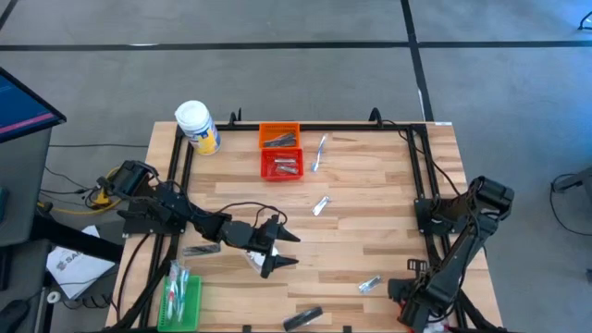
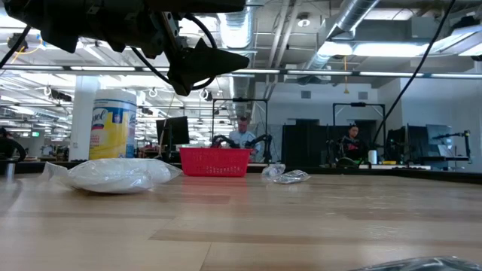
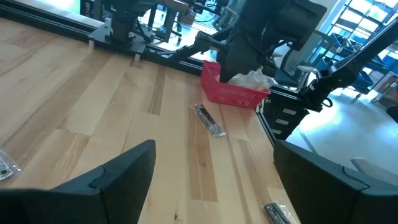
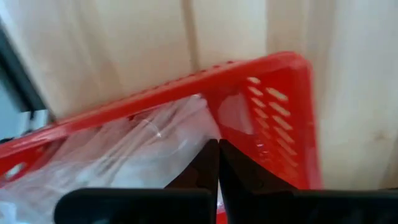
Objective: Pick & Place Travel size toiletries
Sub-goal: Put the cotton pack into the bottom red basket
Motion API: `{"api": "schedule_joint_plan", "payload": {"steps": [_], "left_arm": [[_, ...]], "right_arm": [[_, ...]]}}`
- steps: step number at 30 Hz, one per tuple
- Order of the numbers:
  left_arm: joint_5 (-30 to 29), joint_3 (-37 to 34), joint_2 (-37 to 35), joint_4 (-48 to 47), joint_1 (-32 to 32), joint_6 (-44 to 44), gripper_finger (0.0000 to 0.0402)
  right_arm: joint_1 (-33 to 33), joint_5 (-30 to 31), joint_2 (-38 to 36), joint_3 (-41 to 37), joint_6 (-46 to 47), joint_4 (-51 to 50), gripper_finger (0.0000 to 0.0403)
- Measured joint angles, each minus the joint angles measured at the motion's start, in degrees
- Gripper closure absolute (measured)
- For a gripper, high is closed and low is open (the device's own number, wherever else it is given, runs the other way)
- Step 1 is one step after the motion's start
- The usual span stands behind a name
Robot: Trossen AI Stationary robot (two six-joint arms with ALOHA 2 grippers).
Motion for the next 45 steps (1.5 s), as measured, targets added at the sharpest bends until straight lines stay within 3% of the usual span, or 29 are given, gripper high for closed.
{"api": "schedule_joint_plan", "payload": {"steps": [13,38,45], "left_arm": [[0.2,0.0,0.0,0.02,-0.15,0.0,0.0082],[0.0,0.0,0.0,0.02,-0.34,0.0,0.0082],[0.04,0.0,0.0,0.02,-0.33,0.0,0.0082]], "right_arm": [[-0.21,-0.41,0.0,-0.02,-0.35,-3.17,0.0402],[-1.14,-5.31,0.0,-0.02,-2.64,8.85,0.0403],[-1.14,-5.28,-0.03,-0.02,-2.6,7.69,0.0403]]}}
